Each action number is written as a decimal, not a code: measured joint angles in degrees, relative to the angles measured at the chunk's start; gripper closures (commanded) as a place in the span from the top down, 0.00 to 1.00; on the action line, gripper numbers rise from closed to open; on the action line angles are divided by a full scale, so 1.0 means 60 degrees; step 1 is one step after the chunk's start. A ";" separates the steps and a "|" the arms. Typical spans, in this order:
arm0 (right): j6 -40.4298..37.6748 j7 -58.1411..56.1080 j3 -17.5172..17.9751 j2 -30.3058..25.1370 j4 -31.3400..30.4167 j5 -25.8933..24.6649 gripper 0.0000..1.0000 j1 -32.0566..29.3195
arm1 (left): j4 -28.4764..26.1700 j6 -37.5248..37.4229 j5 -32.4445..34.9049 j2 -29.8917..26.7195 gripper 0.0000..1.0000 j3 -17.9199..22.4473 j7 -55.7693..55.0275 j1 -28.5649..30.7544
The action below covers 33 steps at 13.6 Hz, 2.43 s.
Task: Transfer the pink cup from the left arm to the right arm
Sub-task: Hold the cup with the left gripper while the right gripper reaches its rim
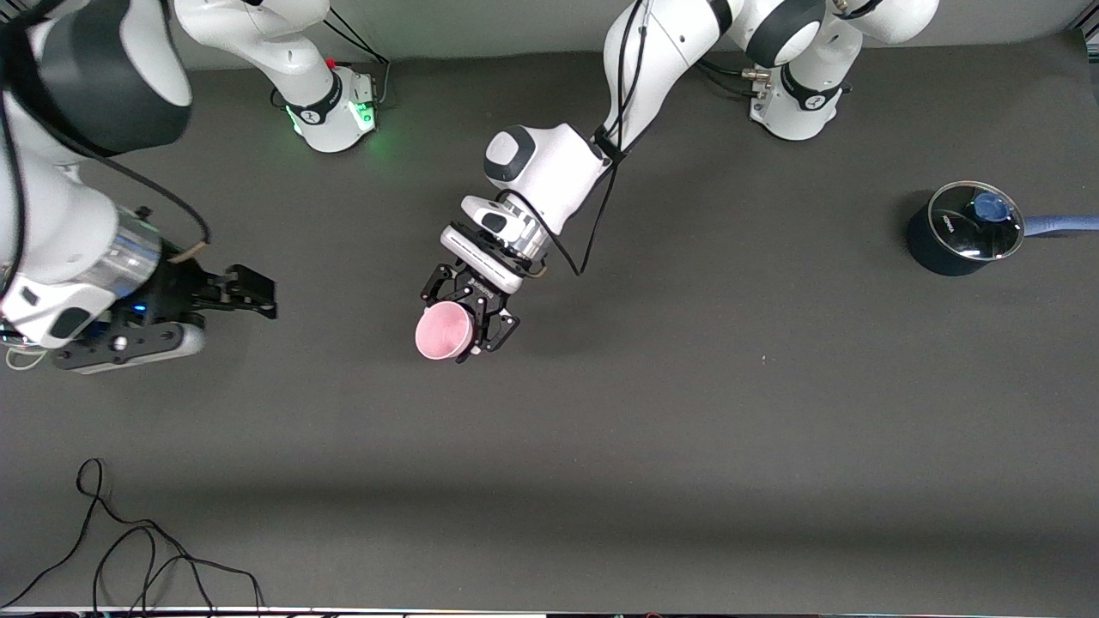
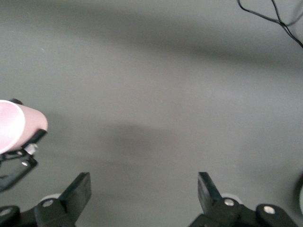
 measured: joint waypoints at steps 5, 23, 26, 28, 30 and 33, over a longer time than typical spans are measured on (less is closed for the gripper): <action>0.0534 0.0910 0.0002 0.0384 0.0278 0.0000 1.00 0.1016 | -0.0007 0.0000 -0.0007 0.0025 0.00 0.0007 -0.0002 -0.0001; 0.1891 0.1634 -0.0018 0.1954 0.0215 0.0000 1.00 0.1991 | -0.0013 0.0000 -0.0016 0.0086 0.00 0.0063 -0.0007 -0.0003; 0.2019 0.1647 -0.0011 0.2171 0.0159 0.0000 1.00 0.2016 | -0.0013 0.0000 -0.0016 0.0089 0.00 0.0064 -0.0007 -0.0003; 0.2019 0.1654 0.0005 0.2250 0.0127 0.0002 1.00 0.2109 | -0.0013 0.0000 -0.0017 0.0089 0.00 0.0064 -0.0007 -0.0003; 0.2019 0.1718 0.0007 0.2255 0.0132 0.0002 0.92 0.2238 | -0.0013 0.0000 -0.0017 0.0089 0.00 0.0067 -0.0007 -0.0003; 0.2019 0.1731 -0.0003 0.2235 0.0146 0.0002 0.49 0.2247 | -0.0013 0.0000 -0.0017 0.0089 0.00 0.0070 -0.0007 -0.0003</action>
